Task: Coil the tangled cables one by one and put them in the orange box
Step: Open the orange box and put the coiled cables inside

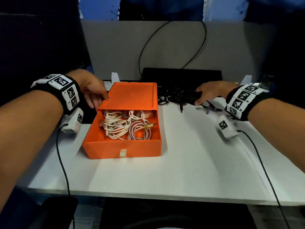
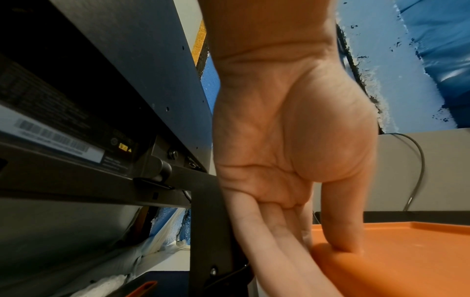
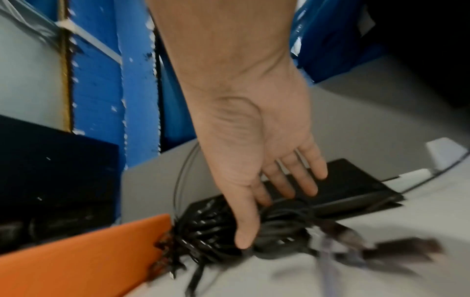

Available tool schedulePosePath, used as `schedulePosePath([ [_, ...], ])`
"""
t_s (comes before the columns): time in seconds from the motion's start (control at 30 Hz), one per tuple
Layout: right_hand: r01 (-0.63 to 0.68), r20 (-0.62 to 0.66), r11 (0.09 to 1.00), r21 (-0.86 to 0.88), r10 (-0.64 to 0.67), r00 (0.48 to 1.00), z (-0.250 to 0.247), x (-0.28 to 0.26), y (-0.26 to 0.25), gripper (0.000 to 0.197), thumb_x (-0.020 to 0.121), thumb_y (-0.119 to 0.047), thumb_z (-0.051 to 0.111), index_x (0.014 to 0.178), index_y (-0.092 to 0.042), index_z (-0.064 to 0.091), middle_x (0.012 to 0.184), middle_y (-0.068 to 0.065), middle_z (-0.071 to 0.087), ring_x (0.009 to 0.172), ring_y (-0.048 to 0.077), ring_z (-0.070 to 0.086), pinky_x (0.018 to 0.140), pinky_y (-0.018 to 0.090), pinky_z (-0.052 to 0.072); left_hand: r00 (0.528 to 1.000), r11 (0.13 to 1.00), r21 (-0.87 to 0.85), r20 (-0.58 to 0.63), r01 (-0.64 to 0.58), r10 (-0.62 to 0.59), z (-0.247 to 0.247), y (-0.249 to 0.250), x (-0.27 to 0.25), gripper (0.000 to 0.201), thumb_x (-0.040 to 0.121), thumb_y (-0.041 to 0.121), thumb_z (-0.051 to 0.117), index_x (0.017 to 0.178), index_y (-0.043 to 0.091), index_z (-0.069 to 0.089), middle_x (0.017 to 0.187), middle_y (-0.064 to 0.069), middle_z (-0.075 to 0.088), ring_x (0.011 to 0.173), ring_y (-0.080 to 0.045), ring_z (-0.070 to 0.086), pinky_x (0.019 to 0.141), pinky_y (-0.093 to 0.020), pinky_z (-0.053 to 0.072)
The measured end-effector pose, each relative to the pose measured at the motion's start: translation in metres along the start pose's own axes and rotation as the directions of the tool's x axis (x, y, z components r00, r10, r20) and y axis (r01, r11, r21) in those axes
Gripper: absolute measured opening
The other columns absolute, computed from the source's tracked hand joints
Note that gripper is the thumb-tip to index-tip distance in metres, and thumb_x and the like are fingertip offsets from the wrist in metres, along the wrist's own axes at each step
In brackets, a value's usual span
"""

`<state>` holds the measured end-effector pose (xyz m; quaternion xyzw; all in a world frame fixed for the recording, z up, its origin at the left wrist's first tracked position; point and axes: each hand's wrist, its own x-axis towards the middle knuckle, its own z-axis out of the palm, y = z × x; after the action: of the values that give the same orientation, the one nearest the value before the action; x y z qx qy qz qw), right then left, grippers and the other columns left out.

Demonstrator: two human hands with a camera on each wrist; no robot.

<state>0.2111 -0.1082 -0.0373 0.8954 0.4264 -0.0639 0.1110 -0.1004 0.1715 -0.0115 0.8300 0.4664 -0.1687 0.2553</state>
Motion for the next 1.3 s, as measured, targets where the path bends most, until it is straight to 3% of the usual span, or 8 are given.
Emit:
schedulePosePath([
  [0.17, 0.054, -0.030, 0.988, 0.144, -0.050, 0.998, 0.040, 0.015, 0.009, 0.023, 0.094, -0.030, 0.073, 0.102, -0.012, 0.062, 0.078, -0.005, 0.073, 0.066, 0.016, 0.073, 0.067, 0.031, 0.056, 1.000, 1.000, 0.018, -0.002, -0.003, 0.004, 0.000, 0.002, -0.002, 0.038, 0.109, 0.021, 0.044, 0.105, -0.008, 0.069, 0.088, -0.019, 0.078, 0.071, -0.024, 0.077, 0.060, -0.034, 0.062],
  [0.43, -0.039, -0.175, 0.929, 0.368, 0.111, 0.978, 0.044, 0.006, 0.035, 0.025, 0.095, -0.019, 0.069, 0.080, 0.001, 0.065, 0.077, 0.019, 0.071, 0.069, 0.032, 0.065, 0.065, 0.034, 0.050, 1.000, 1.000, 0.020, 0.004, 0.002, -0.002, 0.000, 0.000, -0.001, 0.038, 0.110, 0.021, 0.043, 0.109, -0.008, 0.067, 0.090, -0.019, 0.078, 0.072, -0.024, 0.077, 0.056, -0.033, 0.061],
  [0.53, 0.060, -0.246, 0.729, 0.682, 0.151, 0.957, 0.036, -0.014, 0.036, 0.038, 0.101, -0.010, 0.063, 0.069, -0.009, 0.042, 0.051, 0.012, 0.059, 0.044, 0.023, 0.064, 0.043, 0.027, 0.048, 1.000, 1.000, 0.009, 0.010, 0.001, -0.001, 0.000, 0.000, 0.000, 0.037, 0.109, 0.020, 0.043, 0.106, -0.008, 0.067, 0.084, -0.018, 0.078, 0.067, -0.024, 0.077, 0.054, -0.032, 0.061],
  [0.63, 0.233, -0.371, 0.571, 0.787, 0.137, 0.918, 0.009, -0.046, 0.015, 0.030, 0.105, -0.013, 0.060, 0.080, -0.009, 0.044, 0.064, 0.021, 0.061, 0.043, 0.012, 0.067, 0.035, 0.021, 0.044, 1.000, 1.000, 0.010, 0.022, 0.007, -0.007, -0.001, 0.000, 0.001, 0.037, 0.109, 0.020, 0.044, 0.102, -0.007, 0.068, 0.084, -0.019, 0.077, 0.067, -0.025, 0.077, 0.052, -0.032, 0.061],
  [0.77, 0.504, -0.520, 0.581, 0.639, -0.158, 0.840, -0.032, -0.097, -0.050, 0.018, 0.103, -0.028, 0.064, 0.101, -0.010, 0.063, 0.080, 0.011, 0.076, 0.069, 0.016, 0.076, 0.071, 0.035, 0.063, 0.999, 1.000, 0.026, 0.040, 0.016, -0.017, -0.001, 0.003, -0.001, 0.038, 0.109, 0.022, 0.044, 0.105, -0.007, 0.068, 0.089, -0.020, 0.077, 0.068, -0.024, 0.077, 0.052, -0.031, 0.060],
  [0.9, 0.755, -0.604, 0.621, 0.209, -0.525, 0.600, -0.046, -0.128, -0.131, 0.018, 0.100, -0.029, 0.066, 0.106, -0.012, 0.067, 0.096, -0.001, 0.066, 0.084, 0.014, 0.063, 0.072, 0.017, 0.044, 1.000, 0.999, 0.031, 0.014, 0.016, -0.016, 0.002, 0.003, -0.001, 0.040, 0.110, 0.023, 0.043, 0.102, -0.008, 0.067, 0.083, -0.019, 0.075, 0.059, -0.021, 0.074, 0.049, -0.029, 0.059],
  [1.0, 0.841, -0.466, 0.539, -0.040, -0.755, 0.461, -0.031, -0.129, -0.184, 0.021, 0.100, -0.026, 0.064, 0.116, -0.014, 0.068, 0.107, -0.001, 0.060, 0.099, 0.019, 0.059, 0.084, 0.028, 0.044, 1.000, 1.000, 0.021, -0.015, 0.004, -0.004, 0.004, 0.000, 0.002, 0.035, 0.108, 0.024, 0.047, 0.103, -0.004, 0.066, 0.084, -0.017, 0.070, 0.051, -0.018, 0.071, 0.047, -0.028, 0.057],
  [1.3, 0.871, -0.078, 0.449, -0.199, -0.893, 0.442, 0.010, -0.118, -0.245, 0.032, 0.102, -0.014, 0.053, 0.122, -0.028, 0.074, 0.116, -0.006, 0.074, 0.103, 0.019, 0.067, 0.085, 0.037, 0.056, 1.000, 1.000, -0.007, 0.019, -0.022, 0.023, 0.003, -0.003, 0.001, 0.042, 0.110, 0.024, 0.043, 0.095, -0.005, 0.069, 0.075, -0.015, 0.076, 0.061, -0.020, 0.075, 0.054, -0.029, 0.061],
])
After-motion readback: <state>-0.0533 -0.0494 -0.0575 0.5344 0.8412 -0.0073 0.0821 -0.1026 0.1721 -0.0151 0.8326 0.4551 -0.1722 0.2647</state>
